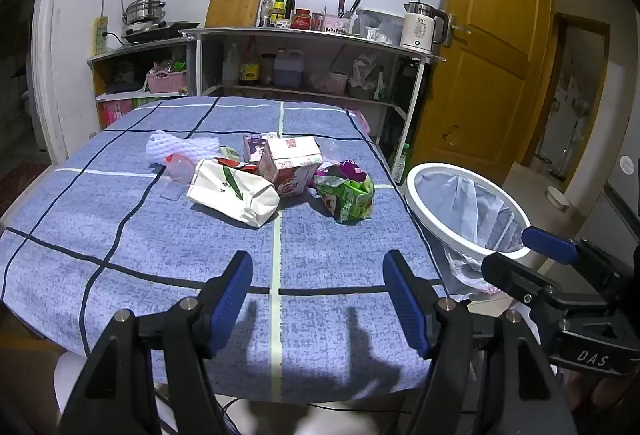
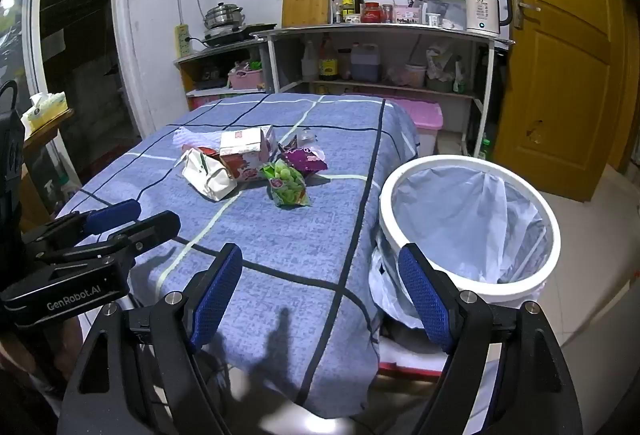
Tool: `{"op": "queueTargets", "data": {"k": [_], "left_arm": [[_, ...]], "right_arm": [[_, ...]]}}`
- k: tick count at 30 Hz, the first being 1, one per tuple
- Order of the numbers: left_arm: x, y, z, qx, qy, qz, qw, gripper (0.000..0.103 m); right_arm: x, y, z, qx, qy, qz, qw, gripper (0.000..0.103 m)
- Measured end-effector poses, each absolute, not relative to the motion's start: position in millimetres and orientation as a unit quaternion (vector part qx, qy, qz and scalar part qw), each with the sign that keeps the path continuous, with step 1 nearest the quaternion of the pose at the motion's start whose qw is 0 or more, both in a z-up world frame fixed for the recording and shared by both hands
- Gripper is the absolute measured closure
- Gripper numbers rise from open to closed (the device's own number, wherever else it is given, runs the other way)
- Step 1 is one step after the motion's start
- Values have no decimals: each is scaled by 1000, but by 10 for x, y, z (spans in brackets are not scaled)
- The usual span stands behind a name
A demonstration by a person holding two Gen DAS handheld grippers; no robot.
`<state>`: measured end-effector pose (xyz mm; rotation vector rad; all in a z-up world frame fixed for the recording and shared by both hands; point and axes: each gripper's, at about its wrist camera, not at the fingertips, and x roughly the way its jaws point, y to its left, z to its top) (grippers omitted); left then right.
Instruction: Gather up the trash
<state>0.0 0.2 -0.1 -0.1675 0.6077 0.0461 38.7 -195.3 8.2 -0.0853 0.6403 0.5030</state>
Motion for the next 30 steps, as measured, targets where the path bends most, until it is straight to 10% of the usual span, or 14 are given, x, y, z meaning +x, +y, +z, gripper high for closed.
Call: {"op": "queueTargets", "data": {"k": [30], "left_arm": [[2, 1, -3, -83, 299, 23, 950, 33]], "right_arm": [[398, -1947, 63, -41, 313, 245, 916, 22]]}}
